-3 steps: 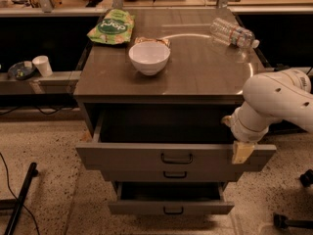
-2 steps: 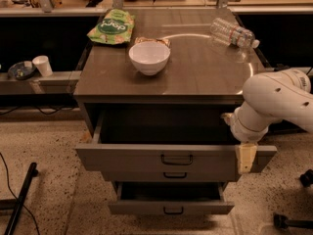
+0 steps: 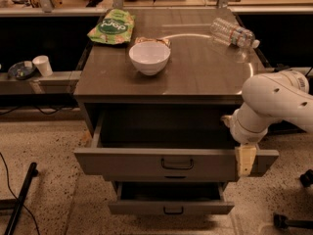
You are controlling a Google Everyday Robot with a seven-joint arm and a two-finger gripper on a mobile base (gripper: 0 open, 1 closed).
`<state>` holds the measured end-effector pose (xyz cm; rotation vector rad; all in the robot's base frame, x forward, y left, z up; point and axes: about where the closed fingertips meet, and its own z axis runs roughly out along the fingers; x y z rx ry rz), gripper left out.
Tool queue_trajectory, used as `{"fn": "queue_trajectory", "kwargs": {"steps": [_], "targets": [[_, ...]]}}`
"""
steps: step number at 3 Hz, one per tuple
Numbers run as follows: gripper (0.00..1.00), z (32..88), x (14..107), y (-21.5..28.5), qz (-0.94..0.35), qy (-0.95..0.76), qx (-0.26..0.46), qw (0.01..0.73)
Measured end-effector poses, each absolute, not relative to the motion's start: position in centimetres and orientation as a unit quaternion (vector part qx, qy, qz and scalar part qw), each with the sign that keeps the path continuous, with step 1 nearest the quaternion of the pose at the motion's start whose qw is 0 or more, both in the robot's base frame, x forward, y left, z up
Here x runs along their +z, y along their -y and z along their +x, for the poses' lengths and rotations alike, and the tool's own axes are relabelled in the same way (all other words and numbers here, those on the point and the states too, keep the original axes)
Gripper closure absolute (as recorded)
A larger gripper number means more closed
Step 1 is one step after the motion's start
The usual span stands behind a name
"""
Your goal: Open top drawer
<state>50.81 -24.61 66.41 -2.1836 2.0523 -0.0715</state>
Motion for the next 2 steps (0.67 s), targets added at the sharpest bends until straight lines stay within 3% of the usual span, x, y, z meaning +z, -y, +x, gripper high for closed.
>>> {"fn": "queue_trajectory", "kwargs": {"steps": [2], "targets": [[0.0,47.8,65.6,24.2,-0.722,-0.69,0.01,0.056]]}}
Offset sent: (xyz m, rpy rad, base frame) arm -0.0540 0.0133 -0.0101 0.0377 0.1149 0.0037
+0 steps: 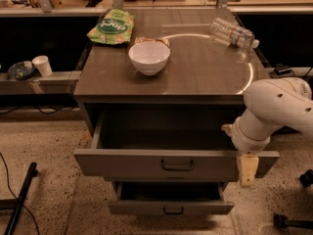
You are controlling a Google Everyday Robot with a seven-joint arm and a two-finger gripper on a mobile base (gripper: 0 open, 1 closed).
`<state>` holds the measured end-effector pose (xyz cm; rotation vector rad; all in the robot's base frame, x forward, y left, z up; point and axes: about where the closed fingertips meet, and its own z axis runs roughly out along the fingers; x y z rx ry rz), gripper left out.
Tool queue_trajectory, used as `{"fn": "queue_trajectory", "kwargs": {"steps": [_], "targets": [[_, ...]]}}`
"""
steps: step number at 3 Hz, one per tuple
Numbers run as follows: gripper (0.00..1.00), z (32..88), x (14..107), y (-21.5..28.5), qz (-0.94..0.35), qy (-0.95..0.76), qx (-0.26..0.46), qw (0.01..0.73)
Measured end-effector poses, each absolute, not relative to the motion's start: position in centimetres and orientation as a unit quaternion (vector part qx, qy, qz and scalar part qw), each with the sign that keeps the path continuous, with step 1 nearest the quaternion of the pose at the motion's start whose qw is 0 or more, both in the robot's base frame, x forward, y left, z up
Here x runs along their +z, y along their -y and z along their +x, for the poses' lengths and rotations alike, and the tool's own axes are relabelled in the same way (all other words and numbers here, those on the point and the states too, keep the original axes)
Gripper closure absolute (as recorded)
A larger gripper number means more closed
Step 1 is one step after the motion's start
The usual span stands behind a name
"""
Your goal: Open top drawer
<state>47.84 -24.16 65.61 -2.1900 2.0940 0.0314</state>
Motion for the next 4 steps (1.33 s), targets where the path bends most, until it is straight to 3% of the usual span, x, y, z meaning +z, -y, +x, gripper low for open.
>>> {"fn": "queue_trajectory", "kwargs": {"steps": [4], "targets": [[0.02,41.1,65.3,24.8,-0.726,-0.684,0.027,0.068]]}}
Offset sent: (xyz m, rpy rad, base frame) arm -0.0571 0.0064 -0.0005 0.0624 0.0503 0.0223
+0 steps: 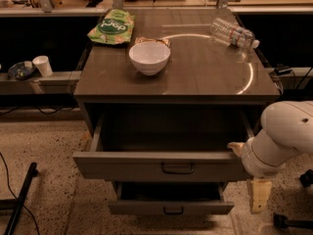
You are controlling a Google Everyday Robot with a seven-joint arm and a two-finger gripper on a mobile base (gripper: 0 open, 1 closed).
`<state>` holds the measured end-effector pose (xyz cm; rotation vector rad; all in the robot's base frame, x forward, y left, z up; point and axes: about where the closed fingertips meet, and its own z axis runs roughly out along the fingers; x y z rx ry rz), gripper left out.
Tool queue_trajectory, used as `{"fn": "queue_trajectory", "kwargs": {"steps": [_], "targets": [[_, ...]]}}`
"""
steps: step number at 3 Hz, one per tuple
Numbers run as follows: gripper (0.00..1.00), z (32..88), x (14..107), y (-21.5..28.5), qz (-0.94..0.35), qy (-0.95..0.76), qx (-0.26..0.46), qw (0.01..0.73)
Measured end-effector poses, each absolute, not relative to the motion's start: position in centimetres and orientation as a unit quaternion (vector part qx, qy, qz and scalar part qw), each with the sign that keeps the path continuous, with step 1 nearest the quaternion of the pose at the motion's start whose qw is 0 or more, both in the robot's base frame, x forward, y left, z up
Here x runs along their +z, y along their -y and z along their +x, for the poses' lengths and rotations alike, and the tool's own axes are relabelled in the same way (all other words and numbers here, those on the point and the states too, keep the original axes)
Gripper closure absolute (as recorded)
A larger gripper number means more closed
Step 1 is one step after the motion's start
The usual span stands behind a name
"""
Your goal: Open top drawer
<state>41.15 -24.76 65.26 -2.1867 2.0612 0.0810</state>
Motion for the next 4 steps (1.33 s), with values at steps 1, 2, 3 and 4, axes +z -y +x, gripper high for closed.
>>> {"fn": "queue_trajectory", "kwargs": {"steps": [1,2,3,4], "targets": [[0.13,41.04,65.17,24.8,-0.726,-0.684,0.028,0.067],[0.32,40.94,65.07,24.84,-0.726,-0.684,0.03,0.068],[0.38,40.88,65.0,24.89,-0.726,-0.684,0.032,0.069],[0.38,40.88,65.01,24.9,-0.726,-0.684,0.032,0.069]]}}
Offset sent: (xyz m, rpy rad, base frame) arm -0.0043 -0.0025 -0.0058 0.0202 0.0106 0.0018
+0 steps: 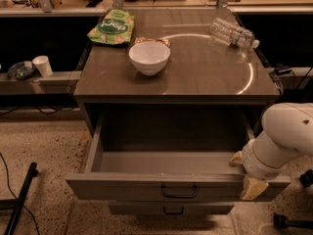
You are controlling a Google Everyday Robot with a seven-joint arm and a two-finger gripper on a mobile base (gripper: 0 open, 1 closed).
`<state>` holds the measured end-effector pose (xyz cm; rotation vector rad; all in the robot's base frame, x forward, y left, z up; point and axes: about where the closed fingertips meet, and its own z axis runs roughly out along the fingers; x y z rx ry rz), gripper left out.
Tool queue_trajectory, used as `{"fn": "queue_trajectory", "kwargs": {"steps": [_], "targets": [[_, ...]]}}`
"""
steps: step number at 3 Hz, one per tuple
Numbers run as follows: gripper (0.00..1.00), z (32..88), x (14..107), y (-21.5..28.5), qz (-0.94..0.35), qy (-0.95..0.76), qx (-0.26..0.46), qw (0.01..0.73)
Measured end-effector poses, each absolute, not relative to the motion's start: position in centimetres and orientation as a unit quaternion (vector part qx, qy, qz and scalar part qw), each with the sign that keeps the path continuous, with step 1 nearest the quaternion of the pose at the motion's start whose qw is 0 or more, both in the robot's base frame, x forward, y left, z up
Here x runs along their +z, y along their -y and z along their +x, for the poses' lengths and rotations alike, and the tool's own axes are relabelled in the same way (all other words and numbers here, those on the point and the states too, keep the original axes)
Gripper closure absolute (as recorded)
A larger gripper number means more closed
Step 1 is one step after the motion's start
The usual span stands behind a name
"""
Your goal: Open top drawer
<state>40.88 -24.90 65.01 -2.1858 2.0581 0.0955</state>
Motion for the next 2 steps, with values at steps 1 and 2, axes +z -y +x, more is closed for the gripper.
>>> {"fn": "queue_trajectory", "kwargs": {"steps": [1,2], "targets": [[0.33,40.78,65.06,24.91,-0.727,-0.682,0.032,0.069],[0.32,40.76,65.08,24.91,-0.727,-0.682,0.032,0.069]]}}
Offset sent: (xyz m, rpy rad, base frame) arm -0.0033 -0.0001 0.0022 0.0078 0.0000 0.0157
